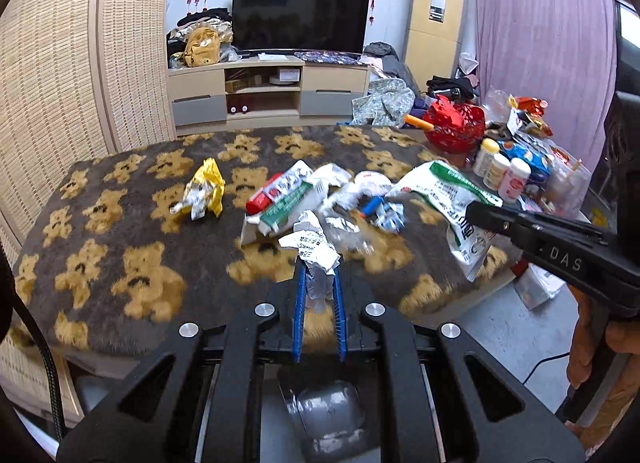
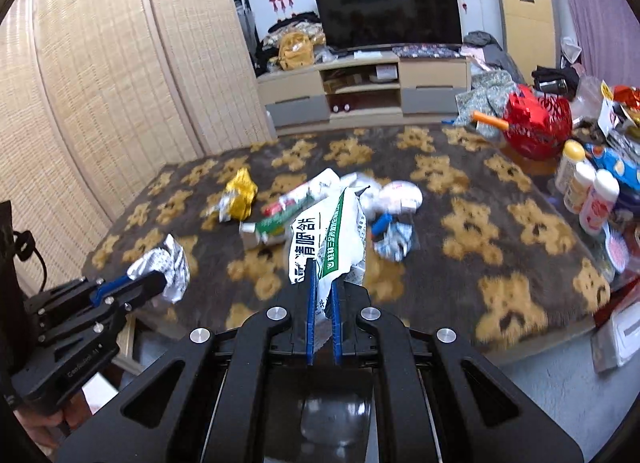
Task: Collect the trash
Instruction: 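Carry foil and bag down to the bin and open both tools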
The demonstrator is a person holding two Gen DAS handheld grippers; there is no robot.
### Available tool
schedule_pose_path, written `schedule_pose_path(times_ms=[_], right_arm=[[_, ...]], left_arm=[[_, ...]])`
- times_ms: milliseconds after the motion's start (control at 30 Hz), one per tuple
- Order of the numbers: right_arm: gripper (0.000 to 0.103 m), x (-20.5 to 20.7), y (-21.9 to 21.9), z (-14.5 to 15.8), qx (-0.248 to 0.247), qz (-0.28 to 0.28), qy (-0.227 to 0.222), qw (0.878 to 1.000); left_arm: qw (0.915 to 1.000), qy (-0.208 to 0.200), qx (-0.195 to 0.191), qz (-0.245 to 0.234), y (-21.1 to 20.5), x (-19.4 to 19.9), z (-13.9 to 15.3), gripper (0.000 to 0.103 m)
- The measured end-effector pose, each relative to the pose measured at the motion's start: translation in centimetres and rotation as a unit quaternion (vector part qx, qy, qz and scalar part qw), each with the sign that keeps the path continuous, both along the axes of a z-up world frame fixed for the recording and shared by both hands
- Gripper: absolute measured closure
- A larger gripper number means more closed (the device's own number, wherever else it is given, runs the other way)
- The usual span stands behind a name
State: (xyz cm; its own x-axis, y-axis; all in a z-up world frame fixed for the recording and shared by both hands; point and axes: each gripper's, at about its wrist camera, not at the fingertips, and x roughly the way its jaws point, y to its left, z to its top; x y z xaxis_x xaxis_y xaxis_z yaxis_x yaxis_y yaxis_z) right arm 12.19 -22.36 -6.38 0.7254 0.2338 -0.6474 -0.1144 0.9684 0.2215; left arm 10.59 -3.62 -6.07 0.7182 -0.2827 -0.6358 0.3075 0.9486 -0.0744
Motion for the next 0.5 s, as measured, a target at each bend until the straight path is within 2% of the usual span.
schedule_pose_path(times_ms=[133, 233, 500], right_arm=[[0.095, -3.0, 0.1, -3.0, -0.007, 0.012, 0.04, 0.999], [0.095, -4.7, 0.1, -6.3, 0.007, 0.024, 0.083, 0.996], [0.095, -5.5, 1.2, -13.7, 0.027, 0.031, 0.164, 0.986]], left_arm=[[0.9997, 0.023, 0.0, -0.007, 0.1, -3.4, -2.1, 0.091], [0.9983, 0.056, -0.006, -0.013, 0.5, -4.9, -5.0, 0.091], [0.9873, 0.157, -0.013, -0.02, 0.2, -5.4, -13.4, 0.091]])
